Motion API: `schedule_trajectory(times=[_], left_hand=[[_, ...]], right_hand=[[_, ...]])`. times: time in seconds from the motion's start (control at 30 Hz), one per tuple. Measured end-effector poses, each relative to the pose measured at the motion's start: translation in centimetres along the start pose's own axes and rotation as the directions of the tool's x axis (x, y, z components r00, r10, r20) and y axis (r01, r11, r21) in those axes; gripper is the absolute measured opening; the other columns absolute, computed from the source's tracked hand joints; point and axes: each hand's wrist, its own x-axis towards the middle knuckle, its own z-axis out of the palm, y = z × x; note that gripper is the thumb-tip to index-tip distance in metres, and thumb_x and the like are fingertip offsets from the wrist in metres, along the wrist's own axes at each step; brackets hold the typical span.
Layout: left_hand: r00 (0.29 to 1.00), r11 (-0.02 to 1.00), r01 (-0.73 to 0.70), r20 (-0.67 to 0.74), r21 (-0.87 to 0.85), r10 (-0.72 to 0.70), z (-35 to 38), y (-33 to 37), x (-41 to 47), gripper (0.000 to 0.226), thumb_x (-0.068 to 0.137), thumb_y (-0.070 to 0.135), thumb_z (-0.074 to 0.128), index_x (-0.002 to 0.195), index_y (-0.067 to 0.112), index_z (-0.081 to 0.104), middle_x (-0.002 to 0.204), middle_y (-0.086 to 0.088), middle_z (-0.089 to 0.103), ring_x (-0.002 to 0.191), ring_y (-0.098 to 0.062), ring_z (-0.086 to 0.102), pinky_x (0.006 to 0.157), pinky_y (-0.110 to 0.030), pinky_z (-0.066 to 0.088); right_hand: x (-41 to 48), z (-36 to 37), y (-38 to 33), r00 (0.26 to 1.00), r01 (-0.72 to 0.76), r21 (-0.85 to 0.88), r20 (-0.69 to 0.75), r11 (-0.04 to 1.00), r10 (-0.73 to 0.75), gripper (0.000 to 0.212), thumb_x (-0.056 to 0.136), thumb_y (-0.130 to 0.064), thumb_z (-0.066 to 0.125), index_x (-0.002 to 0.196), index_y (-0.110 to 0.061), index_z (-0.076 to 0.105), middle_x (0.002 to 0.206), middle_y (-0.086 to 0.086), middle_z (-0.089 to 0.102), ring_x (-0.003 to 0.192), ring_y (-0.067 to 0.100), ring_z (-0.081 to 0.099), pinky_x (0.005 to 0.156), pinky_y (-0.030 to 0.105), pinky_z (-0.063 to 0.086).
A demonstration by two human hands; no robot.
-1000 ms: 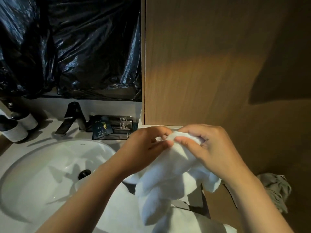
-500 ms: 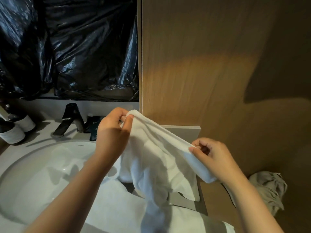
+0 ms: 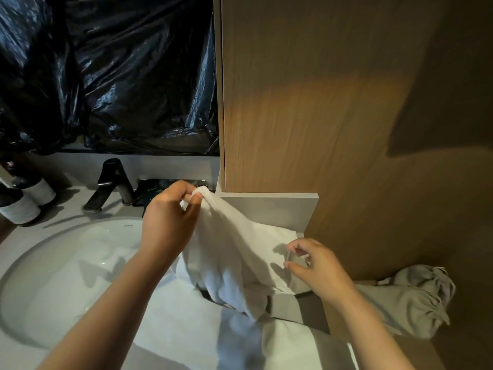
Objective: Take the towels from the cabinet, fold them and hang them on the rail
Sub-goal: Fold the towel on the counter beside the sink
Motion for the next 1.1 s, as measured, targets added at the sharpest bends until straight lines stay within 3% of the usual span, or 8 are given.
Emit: schedule_trajectory(times=[0.13, 0.23, 0.37, 0.63, 0.77, 0.9, 1.0, 1.1], left_hand=[[1.0, 1.0, 0.016, 0.027, 0.002, -0.016, -0.4, -0.3, 0.0, 0.013, 0.09, 0.021, 0.063, 0.077, 0.022, 0.06, 0.074, 0.009, 0.06, 0.065, -0.015, 0.057, 0.055, -0.023, 0.039], [0.998, 0.998, 0.059, 0.033, 0.024, -0.06, -0.7, -0.5, -0.2, 0.016, 0.09, 0.024, 0.062, 0.074, 0.026, 0.058, 0.068, 0.01, 0.059, 0.063, -0.002, 0.055, 0.053, -0.02, 0.037], [0.995, 0.995, 0.092, 0.037, 0.037, -0.093, -1.0, -0.5, -0.3, 0.017, 0.09, 0.029, 0.061, 0.074, 0.026, 0.059, 0.068, 0.012, 0.06, 0.065, 0.0, 0.057, 0.053, -0.017, 0.038], [0.996, 0.996, 0.085, 0.032, 0.024, -0.086, -1.0, -0.2, -0.5, 0.012, 0.09, 0.033, 0.062, 0.079, 0.027, 0.064, 0.073, 0.013, 0.063, 0.068, 0.0, 0.058, 0.056, -0.014, 0.039], [0.996, 0.996, 0.077, 0.036, 0.034, -0.079, -0.9, -0.1, -0.4, 0.012, 0.09, 0.035, 0.061, 0.08, 0.029, 0.064, 0.073, 0.014, 0.063, 0.068, -0.001, 0.058, 0.055, -0.016, 0.039], [0.997, 0.998, 0.068, 0.045, 0.008, -0.068, -0.6, 0.2, -0.4, 0.012, 0.091, 0.031, 0.062, 0.08, 0.028, 0.064, 0.073, 0.014, 0.062, 0.067, -0.005, 0.059, 0.056, -0.018, 0.041], [0.995, 0.995, 0.086, 0.047, -0.042, -0.084, -0.1, 0.6, -0.2, 0.005, 0.09, 0.028, 0.064, 0.084, 0.027, 0.064, 0.078, 0.013, 0.063, 0.067, -0.006, 0.059, 0.056, -0.014, 0.04], [0.991, 0.983, 0.132, 0.041, -0.127, -0.128, 0.6, 1.4, 0.0, 0.006, 0.089, 0.021, 0.066, 0.094, 0.024, 0.066, 0.088, 0.005, 0.065, 0.067, -0.002, 0.057, 0.056, -0.005, 0.037]], right_hand=[[0.1, 2.2, 0.5, 0.995, -0.024, -0.036, 0.093, 0.999, 0.027, 0.024, 0.08, -0.023, 0.077, 0.083, -0.041, 0.061, 0.092, -0.014, 0.06, 0.087, 0.006, 0.058, 0.077, 0.021, 0.047], [0.2, 3.8, 1.2, 0.985, -0.061, -0.15, 0.151, 0.987, 0.084, 0.025, 0.078, -0.028, 0.076, 0.101, -0.028, 0.067, 0.098, -0.01, 0.059, 0.091, 0.01, 0.056, 0.081, 0.026, 0.047], [0.2, 5.0, 2.4, 0.979, -0.081, -0.276, 0.161, 0.958, 0.129, 0.035, 0.079, -0.037, 0.073, 0.112, -0.031, 0.064, 0.11, -0.01, 0.057, 0.103, 0.011, 0.056, 0.079, 0.023, 0.042], [0.8, 5.8, 3.5, 0.99, -0.039, -0.306, 0.116, 0.951, 0.079, 0.008, 0.088, -0.032, 0.064, 0.091, -0.029, 0.071, 0.098, -0.009, 0.065, 0.094, 0.013, 0.06, 0.076, 0.028, 0.047], [0.4, 4.0, 3.3, 0.997, -0.033, -0.055, 0.064, 0.998, 0.036, 0.03, 0.093, -0.028, 0.063, 0.064, -0.032, 0.055, 0.071, -0.007, 0.06, 0.072, 0.015, 0.059, 0.069, 0.037, 0.047], [-0.2, 1.3, 2.2, 0.992, -0.042, 0.227, -0.105, 0.973, 0.068, 0.034, 0.095, -0.018, 0.06, 0.061, -0.022, 0.054, 0.056, -0.008, 0.049, 0.054, 0.006, 0.043, 0.056, 0.03, 0.034], [-0.2, -0.7, 0.4, 0.975, -0.055, 0.404, -0.177, 0.913, 0.136, 0.02, 0.095, -0.016, 0.059, 0.078, -0.01, 0.066, 0.066, 0.001, 0.057, 0.063, 0.014, 0.048, 0.059, 0.029, 0.037], [-0.1, -2.5, -1.6, 0.933, -0.018, 0.59, -0.28, 0.807, 0.226, 0.015, 0.095, -0.008, 0.058, 0.098, -0.015, 0.07, 0.087, 0.006, 0.066, 0.073, 0.014, 0.055, 0.065, 0.02, 0.045]])
